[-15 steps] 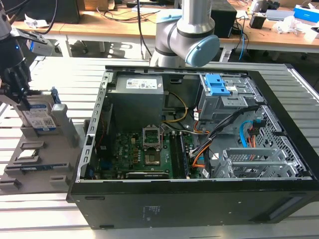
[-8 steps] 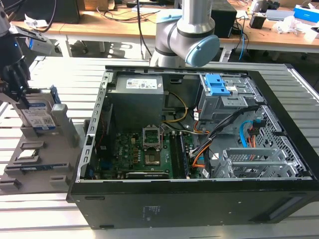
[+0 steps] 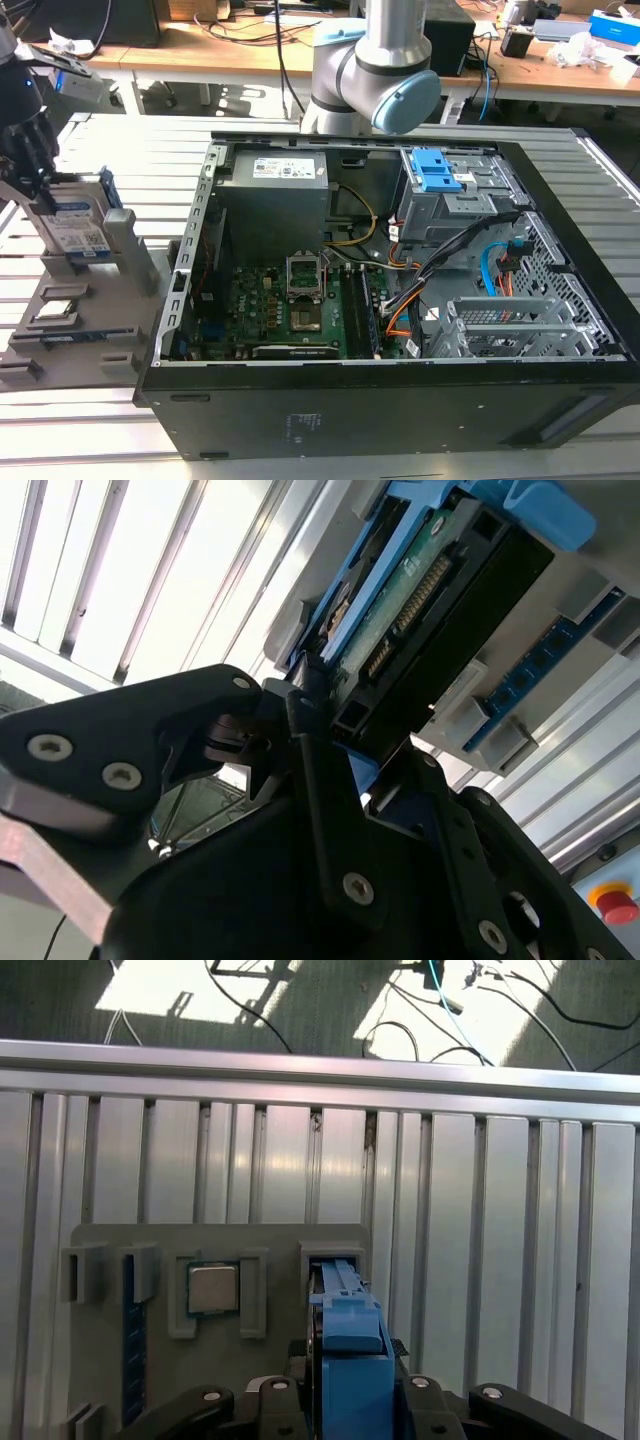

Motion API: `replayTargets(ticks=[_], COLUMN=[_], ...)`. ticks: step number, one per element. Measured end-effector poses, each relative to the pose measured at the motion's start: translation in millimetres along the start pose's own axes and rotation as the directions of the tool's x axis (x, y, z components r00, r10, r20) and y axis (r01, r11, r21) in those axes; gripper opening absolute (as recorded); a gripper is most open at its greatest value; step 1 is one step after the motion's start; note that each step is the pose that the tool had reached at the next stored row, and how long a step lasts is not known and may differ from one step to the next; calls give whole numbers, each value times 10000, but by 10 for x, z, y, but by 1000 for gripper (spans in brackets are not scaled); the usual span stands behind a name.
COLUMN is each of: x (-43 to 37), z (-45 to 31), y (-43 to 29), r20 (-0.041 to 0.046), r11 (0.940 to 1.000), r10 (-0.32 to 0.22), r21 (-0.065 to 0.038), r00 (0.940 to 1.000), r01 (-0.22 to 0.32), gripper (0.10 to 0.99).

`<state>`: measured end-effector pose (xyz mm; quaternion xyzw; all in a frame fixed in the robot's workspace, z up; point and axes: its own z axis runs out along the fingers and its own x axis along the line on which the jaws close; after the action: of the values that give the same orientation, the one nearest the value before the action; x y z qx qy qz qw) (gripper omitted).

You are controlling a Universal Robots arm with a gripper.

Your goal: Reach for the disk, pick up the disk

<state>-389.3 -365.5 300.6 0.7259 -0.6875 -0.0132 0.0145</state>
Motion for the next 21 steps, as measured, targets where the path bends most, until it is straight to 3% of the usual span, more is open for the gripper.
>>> replayTargets(ticks=[21], x=[0], z=[-333], y=[5], r20=[0], r11=[10000], r10=[1], r21=[0], r00=[10000], r01=[-1], gripper=[369])
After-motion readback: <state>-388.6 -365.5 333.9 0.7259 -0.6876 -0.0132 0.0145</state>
